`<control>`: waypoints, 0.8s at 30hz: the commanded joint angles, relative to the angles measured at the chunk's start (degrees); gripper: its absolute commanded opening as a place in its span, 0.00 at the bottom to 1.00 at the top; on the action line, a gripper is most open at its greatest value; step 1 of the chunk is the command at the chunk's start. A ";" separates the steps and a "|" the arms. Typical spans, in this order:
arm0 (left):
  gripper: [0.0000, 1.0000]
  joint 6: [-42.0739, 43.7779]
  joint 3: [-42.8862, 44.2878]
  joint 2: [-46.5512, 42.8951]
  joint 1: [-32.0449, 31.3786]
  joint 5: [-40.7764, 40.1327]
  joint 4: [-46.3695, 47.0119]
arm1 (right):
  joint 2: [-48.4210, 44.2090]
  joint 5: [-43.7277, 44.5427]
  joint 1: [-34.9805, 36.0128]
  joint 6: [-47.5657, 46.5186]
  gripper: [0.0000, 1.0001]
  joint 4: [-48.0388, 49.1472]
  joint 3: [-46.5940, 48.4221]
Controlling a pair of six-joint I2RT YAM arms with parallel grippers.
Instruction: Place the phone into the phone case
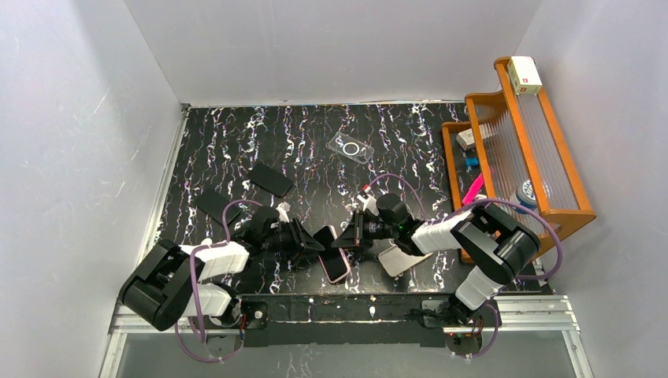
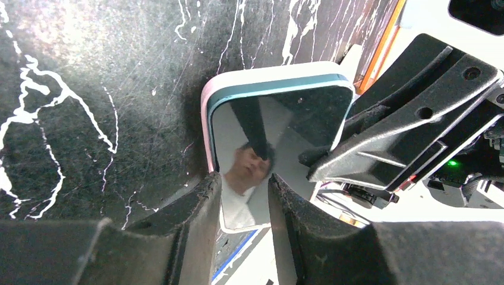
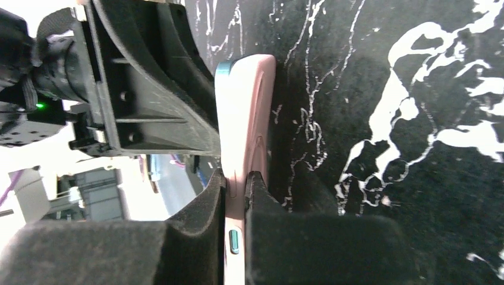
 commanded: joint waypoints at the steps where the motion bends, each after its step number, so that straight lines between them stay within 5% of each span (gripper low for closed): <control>1: 0.34 3.55 2.44 1.60 -0.24 -1.32 -4.49 | -1.75 3.03 0.95 -4.05 0.01 -6.73 3.15; 4: 0.34 4.71 3.02 2.37 -0.24 -1.45 -5.62 | -2.25 4.16 0.95 -4.72 0.05 -9.28 3.98; 7: 0.33 5.54 3.29 2.58 -0.22 -1.81 -6.42 | -2.16 3.73 0.88 -4.67 0.34 -9.99 4.48; 9: 0.33 5.59 3.25 2.42 -0.24 -1.97 -6.90 | -1.67 3.31 0.99 -4.54 0.41 -9.88 4.84; 11: 0.33 5.70 3.29 2.13 -0.24 -2.00 -7.14 | -0.94 3.14 1.02 -4.54 0.38 -10.01 5.09; 15: 0.35 8.20 6.26 -1.01 -0.24 -2.39 -13.19 | -0.87 2.63 0.97 -5.27 0.08 -9.37 5.21; 17: 0.47 12.58 10.18 -5.15 0.05 -4.11 -20.94 | -3.06 2.73 0.50 -6.80 0.01 -9.00 4.73; 24: 0.96 24.31 28.05 -16.20 1.94 -5.90 -41.74 | -17.96 -0.70 -2.90 -8.99 0.01 -7.17 1.98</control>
